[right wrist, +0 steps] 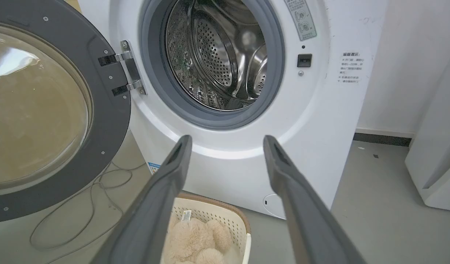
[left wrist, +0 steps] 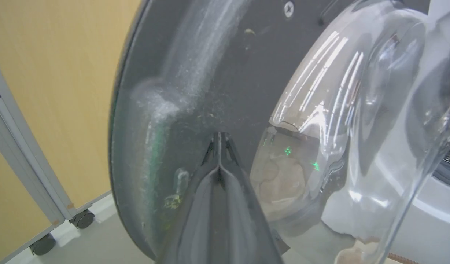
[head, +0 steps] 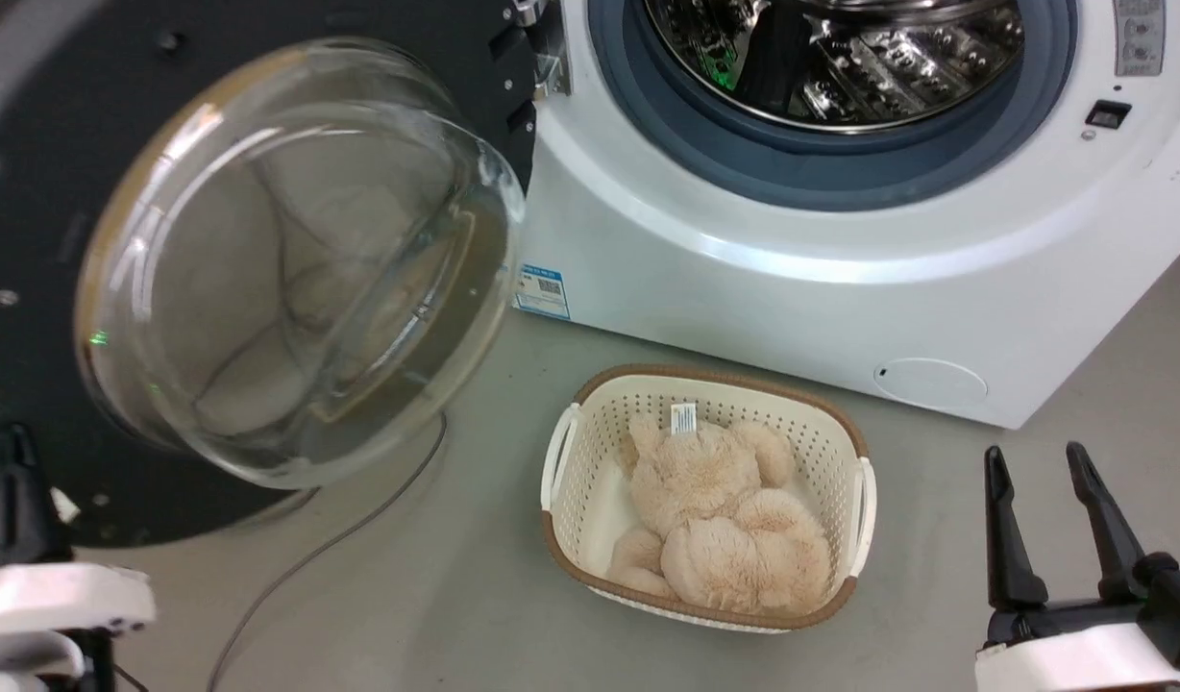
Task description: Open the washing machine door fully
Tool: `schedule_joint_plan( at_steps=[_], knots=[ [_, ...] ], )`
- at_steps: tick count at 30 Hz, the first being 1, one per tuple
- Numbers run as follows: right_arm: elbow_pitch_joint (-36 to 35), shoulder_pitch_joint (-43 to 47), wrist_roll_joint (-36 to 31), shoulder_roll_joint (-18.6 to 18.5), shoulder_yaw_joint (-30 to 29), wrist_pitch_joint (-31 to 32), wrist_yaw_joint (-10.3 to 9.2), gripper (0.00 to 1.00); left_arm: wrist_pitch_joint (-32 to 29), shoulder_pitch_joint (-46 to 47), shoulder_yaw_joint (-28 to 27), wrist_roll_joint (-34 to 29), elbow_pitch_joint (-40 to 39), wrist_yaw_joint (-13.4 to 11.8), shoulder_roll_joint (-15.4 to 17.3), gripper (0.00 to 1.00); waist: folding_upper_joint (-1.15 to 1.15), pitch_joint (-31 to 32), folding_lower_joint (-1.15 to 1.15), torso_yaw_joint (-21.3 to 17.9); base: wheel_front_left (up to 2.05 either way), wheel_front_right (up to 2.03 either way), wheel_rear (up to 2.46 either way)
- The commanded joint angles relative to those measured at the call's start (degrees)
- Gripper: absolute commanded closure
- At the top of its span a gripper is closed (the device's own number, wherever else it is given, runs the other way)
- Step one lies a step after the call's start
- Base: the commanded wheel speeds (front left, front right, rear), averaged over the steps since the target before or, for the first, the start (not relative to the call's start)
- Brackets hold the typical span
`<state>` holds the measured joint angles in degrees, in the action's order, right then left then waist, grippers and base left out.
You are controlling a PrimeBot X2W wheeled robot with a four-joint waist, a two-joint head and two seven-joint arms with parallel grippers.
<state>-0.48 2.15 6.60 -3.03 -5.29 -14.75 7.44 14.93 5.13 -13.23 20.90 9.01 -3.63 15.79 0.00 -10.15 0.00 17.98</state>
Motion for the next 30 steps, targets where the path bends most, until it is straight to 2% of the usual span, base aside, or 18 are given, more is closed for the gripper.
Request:
schedule_joint_plan(
  at_steps=[1,14,23,30],
  knots=[
    [-0.20,-1.22,-0.72,0.15,-0.02,-0.25,0.05,0.00,0.07,2.28,-1.79,0.39,3.00,0.80,0.94,1.00,0.00,-0.71,0.00,-0.34,0.00,0.00,0.00],
    [-0.33,-3.16,-2.51,0.15,0.15,-0.25,0.05,0.00,0.07,12.69,-11.13,-1.35,18.60,5.62,2.48,1.00,0.00,-3.33,0.00,-2.31,0.00,0.00,0.00],
    [-0.15,-3.69,-2.98,0.15,0.43,-0.25,0.05,0.00,0.07,16.45,-14.33,-5.41,22.58,7.79,3.13,1.00,0.00,-3.69,0.00,-3.33,0.00,0.00,0.00],
    [0.12,-2.87,-2.18,0.15,0.05,-0.25,0.05,0.00,0.07,15.35,-15.75,-8.06,21.80,9.07,2.27,1.00,0.00,-1.51,0.00,-3.57,0.00,0.00,0.00]
  ],
)
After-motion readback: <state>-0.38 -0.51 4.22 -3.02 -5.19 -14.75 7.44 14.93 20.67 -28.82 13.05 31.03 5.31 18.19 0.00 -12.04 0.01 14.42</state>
